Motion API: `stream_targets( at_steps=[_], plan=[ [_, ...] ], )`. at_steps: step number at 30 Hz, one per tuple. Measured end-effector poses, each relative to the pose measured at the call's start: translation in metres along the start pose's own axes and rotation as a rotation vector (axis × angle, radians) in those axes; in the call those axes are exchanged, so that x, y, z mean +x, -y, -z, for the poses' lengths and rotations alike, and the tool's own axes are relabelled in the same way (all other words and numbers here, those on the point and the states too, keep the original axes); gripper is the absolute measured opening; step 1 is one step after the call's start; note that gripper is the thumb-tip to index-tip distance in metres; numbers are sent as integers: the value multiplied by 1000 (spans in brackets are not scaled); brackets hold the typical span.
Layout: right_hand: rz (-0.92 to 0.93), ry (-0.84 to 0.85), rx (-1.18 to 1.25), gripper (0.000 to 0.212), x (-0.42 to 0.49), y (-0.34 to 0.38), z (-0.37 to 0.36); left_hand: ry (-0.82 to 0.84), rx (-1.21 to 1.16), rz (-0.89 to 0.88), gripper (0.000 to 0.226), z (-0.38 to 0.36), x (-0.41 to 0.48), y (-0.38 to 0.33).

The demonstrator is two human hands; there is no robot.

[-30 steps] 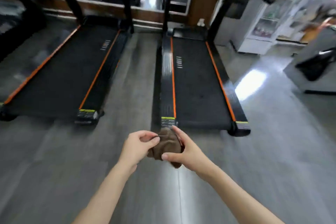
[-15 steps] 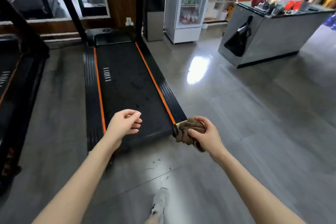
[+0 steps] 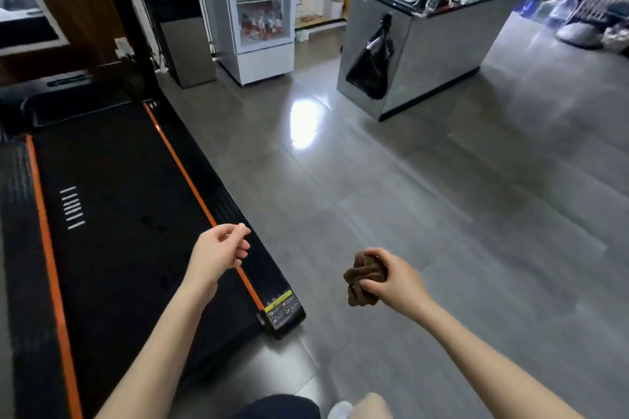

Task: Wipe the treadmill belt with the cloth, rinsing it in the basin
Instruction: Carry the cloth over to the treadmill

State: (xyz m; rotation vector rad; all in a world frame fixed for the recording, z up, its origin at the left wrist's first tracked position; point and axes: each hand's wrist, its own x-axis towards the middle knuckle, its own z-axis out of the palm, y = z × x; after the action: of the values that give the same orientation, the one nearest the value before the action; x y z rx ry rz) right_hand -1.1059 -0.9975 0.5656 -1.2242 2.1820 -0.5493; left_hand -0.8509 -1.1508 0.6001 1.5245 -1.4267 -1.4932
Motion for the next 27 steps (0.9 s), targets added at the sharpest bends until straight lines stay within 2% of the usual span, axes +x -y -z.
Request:
stream_targets(
  at_steps=[3,7,12,17,20,27],
  plan=[
    [42,32,-61,51,77,-18,29,-18,34,10,22,-40,64,-14],
    [96,112,-116,44,199,-33,70,-96,48,40,22,-93,149,-27],
    [235,240,-233,39,365,-18,125,-243,37,150,20,-146,246,-45],
    [445,357,-388,45,514,41,149,-361,79,296,19,-171,321,-59],
    [525,435,-385,42,595,85,143,-440,106,353,20,-174,373,-62],
    [644,461,-318,48,771,202,119,-542,75,474,16,-150,522,-82]
  ],
)
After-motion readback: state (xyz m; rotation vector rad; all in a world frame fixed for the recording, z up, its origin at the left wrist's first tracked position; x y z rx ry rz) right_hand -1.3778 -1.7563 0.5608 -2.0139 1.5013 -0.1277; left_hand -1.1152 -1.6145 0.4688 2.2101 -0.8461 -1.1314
